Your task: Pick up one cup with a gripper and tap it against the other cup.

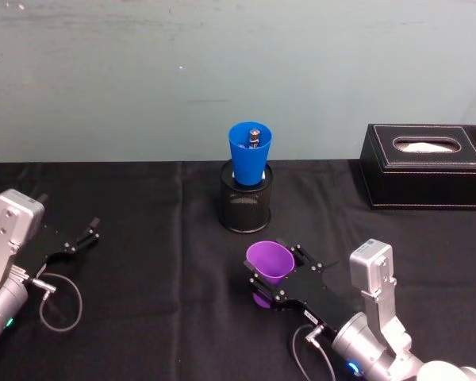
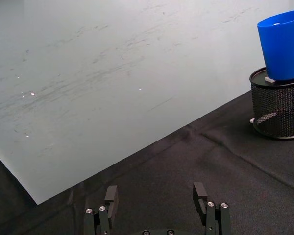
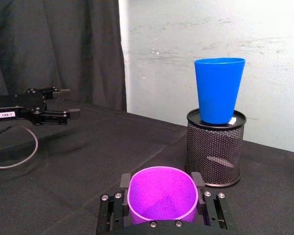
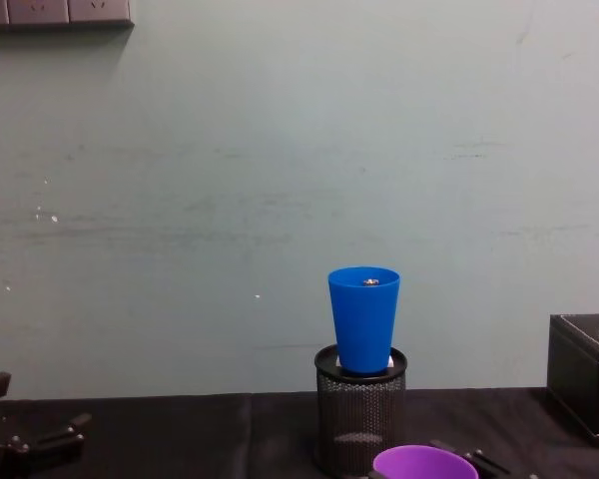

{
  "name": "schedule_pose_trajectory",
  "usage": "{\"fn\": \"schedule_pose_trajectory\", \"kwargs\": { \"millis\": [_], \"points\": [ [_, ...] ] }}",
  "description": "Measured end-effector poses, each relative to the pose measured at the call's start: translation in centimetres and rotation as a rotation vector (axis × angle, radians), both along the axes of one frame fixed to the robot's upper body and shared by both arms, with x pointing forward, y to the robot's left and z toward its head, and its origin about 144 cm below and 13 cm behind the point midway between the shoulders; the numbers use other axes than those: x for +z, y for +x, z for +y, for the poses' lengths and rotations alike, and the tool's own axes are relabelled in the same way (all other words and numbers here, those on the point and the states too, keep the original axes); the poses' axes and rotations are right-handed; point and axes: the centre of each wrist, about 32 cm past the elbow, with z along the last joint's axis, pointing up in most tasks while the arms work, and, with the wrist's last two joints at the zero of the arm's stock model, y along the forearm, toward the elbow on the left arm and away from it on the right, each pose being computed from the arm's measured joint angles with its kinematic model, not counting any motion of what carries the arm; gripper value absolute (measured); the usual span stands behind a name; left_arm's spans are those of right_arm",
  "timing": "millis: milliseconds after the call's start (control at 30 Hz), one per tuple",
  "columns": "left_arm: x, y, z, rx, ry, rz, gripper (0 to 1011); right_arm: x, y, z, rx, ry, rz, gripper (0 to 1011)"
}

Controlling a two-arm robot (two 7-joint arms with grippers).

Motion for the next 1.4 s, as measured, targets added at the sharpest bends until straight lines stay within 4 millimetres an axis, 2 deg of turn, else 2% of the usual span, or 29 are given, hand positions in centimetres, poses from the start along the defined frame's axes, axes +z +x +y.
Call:
{"fn": "schedule_pose_trajectory", "kwargs": {
  "millis": [400, 733, 867, 1200, 1400],
  "points": [
    [0.0, 0.0, 0.0, 0.0, 0.0, 0.0, 1000, 0.0, 0.0, 0.0, -0.001, 0.0, 0.001, 755],
    [0.0, 0.0, 0.0, 0.0, 0.0, 0.0, 1000, 0.0, 0.0, 0.0, -0.001, 0.001, 0.001, 1002],
    [0.0, 0.0, 0.0, 0.0, 0.0, 0.0, 1000, 0.1, 0.0, 0.0, 0.001, 0.001, -0.003, 1002],
    [0.0, 0.0, 0.0, 0.0, 0.0, 0.0, 1000, 2.8, -0.3, 0.2, 0.005, 0.034, -0.073, 1003],
    [0.0, 0.0, 0.0, 0.0, 0.0, 0.0, 1000, 4.7, -0.5, -0.5, -0.064, 0.026, -0.085, 1003]
  ]
}}
